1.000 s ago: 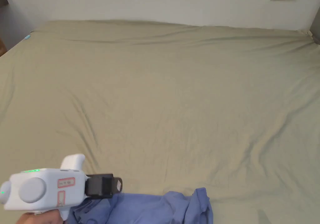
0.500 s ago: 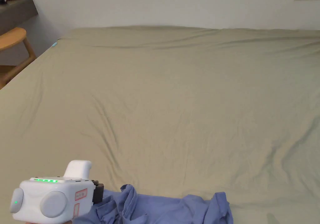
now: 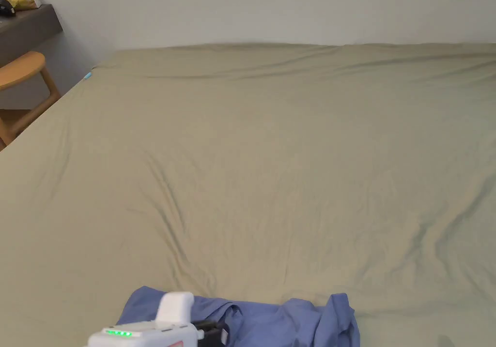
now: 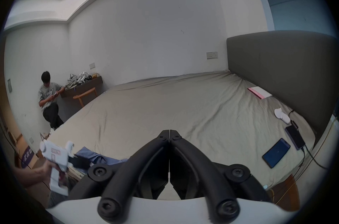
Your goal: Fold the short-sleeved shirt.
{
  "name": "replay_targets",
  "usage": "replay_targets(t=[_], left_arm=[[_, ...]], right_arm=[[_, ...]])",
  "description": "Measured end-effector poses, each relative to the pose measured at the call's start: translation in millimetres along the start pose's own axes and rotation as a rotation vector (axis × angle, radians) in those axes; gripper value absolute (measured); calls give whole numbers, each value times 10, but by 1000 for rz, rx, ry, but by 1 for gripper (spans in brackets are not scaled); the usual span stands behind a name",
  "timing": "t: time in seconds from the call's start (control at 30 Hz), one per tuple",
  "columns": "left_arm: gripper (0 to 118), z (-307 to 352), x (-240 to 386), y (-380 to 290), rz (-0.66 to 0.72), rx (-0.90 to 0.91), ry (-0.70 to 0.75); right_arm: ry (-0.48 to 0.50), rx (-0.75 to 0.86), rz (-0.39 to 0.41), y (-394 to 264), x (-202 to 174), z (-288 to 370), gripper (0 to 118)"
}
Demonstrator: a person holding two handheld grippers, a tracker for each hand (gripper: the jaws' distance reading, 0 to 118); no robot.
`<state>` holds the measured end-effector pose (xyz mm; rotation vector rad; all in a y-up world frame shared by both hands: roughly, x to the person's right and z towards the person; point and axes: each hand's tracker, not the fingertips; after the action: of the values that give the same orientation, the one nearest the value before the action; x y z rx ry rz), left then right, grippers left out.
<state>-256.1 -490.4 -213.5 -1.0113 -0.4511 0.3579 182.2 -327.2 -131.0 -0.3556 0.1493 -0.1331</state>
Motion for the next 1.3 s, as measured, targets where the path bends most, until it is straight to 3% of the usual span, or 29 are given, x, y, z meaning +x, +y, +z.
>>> replay_targets(t=[0.07,0.23,0.3,0.37,0.43,0.53,0.67,0.8,0.87,1.0,1.1,1.17,1.23,1.3], left_arm=[[0,-177,7,-97,68,-55,-24],[0,94,233,-33,-176,69,70],[0,373,188,98,-153,215,113],[0,569,-12,267,-42,308,154],[0,579,-226,411,31,302,269],[0,362,-391,410,8,213,368],[0,64,-175,30,-42,121,197],[0,-303,96,-364,-74,57,210],[0,-225,155,-384,-75,151,259],[0,-37,37,-289,87,132,81],[0,133,27,-178,-3,127,47],[0,375,9,-60,-59,212,98],[42,653,-152,89,-50,276,80],[103,881,-396,256,2,265,61]], right_arm=[[8,5,-9,1,9,35,1],[-17,24,54,57,-52,143,1],[-21,25,57,66,-42,157,1],[-26,28,45,59,-41,154,1],[-25,27,31,46,-51,143,1],[-19,19,22,26,-108,112,1],[-15,9,48,8,-203,98,1],[-10,-1,55,16,-241,82,1],[-7,-3,64,37,-261,90,1],[-2,0,80,54,-264,89,1],[-2,7,77,70,-281,106,1],[0,12,80,77,-289,138,1],[0,13,90,84,-290,161,1],[-4,14,99,82,-286,168,1]])
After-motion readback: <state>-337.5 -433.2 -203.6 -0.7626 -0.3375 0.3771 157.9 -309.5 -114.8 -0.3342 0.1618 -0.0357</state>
